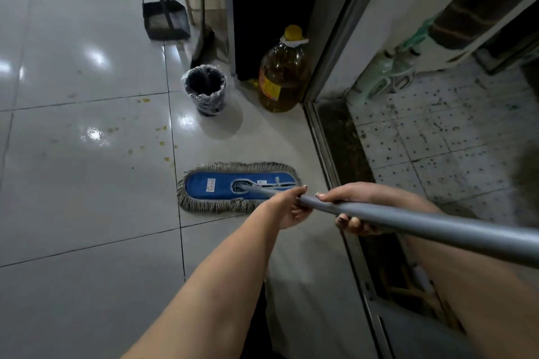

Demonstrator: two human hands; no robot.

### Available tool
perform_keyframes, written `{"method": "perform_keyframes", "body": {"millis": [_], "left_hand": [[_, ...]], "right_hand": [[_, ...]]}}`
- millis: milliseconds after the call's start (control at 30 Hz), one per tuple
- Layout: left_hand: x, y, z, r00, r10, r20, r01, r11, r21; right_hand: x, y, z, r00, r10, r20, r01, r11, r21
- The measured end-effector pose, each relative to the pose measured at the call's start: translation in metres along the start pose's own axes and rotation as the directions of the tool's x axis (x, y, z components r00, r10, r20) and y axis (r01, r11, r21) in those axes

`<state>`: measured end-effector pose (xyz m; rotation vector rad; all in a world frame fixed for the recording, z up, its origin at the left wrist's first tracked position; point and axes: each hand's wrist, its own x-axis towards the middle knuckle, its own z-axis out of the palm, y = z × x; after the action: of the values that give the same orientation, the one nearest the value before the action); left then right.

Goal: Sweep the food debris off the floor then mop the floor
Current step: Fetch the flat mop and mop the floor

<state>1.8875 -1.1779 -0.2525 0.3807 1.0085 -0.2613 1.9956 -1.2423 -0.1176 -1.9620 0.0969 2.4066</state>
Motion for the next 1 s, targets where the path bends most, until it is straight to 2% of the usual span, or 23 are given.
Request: {"method": "perform_keyframes", "body": {"millis": [100,300,367,433,533,633,833,1000], "left_hand": [[0.013,0.034,0.006,0.999,-0.043,0.012,0.043,0.999,0.0],[0.038,0.065,0.01,0.994,-0.109,0.016,0.11,0.992,-0.065],[0.043,0.064,0.008,0.992,-0.124,-0.014,0.122,0.988,-0.091],[0.051,0.06,0.003,0.991,-0.12,-0.051,0.114,0.988,-0.109],[0.06,0.054,0.001,0.987,-0.068,-0.147,0.051,0.991,-0.12],[0.069,0.046,0.006,0.962,0.026,-0.271,-0.058,0.992,-0.108],[0.075,0.051,0.028,0.907,0.108,-0.408,-0.207,0.956,-0.208],[0.076,0.064,0.058,0.847,0.15,-0.51,-0.355,0.873,-0.334]], "right_hand": [[-0.009,-0.035,-0.027,0.999,0.018,0.049,-0.018,1.0,0.0],[0.012,-0.072,-0.061,0.997,0.003,0.08,-0.014,0.991,0.135],[0.024,-0.075,-0.061,0.999,0.021,0.034,-0.024,0.994,0.107],[0.035,-0.077,-0.055,0.999,0.032,-0.002,-0.032,0.999,0.001],[0.047,-0.08,-0.045,0.993,0.054,-0.104,-0.077,0.968,-0.239],[0.046,-0.083,-0.041,0.978,0.079,-0.194,-0.154,0.902,-0.404],[0.023,-0.096,-0.05,0.981,0.009,-0.195,-0.107,0.861,-0.497],[-0.009,-0.108,-0.068,0.982,-0.032,-0.185,-0.077,0.828,-0.555]]}}
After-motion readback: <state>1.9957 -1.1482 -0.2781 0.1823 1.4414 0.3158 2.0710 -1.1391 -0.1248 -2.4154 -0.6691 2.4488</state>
